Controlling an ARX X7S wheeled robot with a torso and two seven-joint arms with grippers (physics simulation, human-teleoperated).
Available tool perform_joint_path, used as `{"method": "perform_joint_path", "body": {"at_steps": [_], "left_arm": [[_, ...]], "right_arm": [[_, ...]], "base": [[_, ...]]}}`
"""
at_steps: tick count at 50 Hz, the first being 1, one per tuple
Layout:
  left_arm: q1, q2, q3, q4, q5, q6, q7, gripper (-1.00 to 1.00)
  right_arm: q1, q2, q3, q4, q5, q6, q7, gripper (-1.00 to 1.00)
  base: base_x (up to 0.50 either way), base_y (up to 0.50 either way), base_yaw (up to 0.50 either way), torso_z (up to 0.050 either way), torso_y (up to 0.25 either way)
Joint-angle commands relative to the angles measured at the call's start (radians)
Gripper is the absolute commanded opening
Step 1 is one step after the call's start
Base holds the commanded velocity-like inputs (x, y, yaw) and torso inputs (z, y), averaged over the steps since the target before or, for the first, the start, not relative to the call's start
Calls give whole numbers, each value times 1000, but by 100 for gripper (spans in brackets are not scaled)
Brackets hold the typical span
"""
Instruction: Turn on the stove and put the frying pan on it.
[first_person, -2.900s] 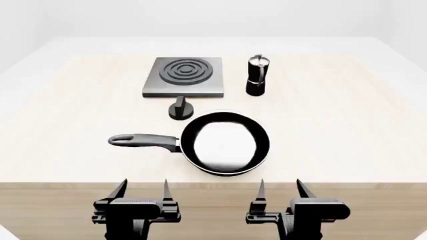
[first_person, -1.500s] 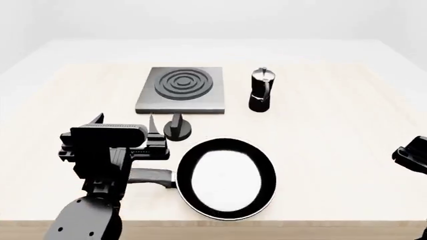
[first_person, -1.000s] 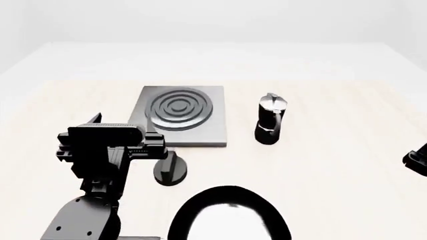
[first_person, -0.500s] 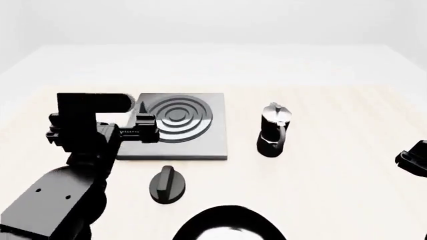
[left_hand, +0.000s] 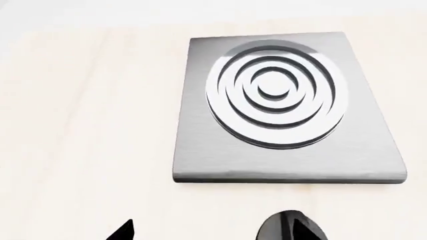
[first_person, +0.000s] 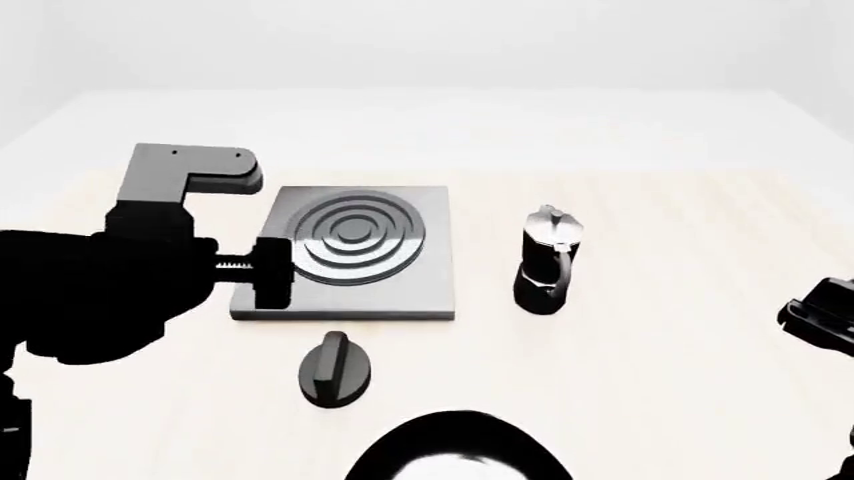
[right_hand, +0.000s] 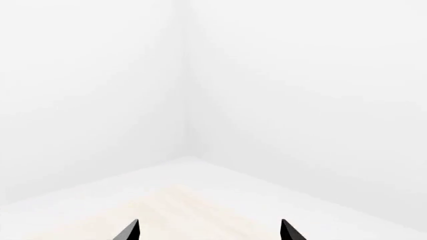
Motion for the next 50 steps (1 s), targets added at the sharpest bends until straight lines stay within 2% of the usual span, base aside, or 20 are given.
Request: {"method": "perform_joint_path", "body": {"at_steps": [1,19,29,50], "left_arm": [[-40,-58,89,-162,-201,40,-95,100],[9,-58,79,-204,-134,81,26,100],[28,-49,79,-250,-22,87,150,100],[26,-44,127,-326,109,94,290,100]], "right_arm": [[7,-18,10,27,-10,-14,-28,100],[7,-15,-8,34,-7,-18,-19,100],[4,-15,-15,38,-5,-24,-14,100],[5,-10,-25,40,2,-25,-4,100]], "base": [[0,0,0,0,0],[0,0,0,0,0],[0,0,0,0,0],[0,0,0,0,0]]}}
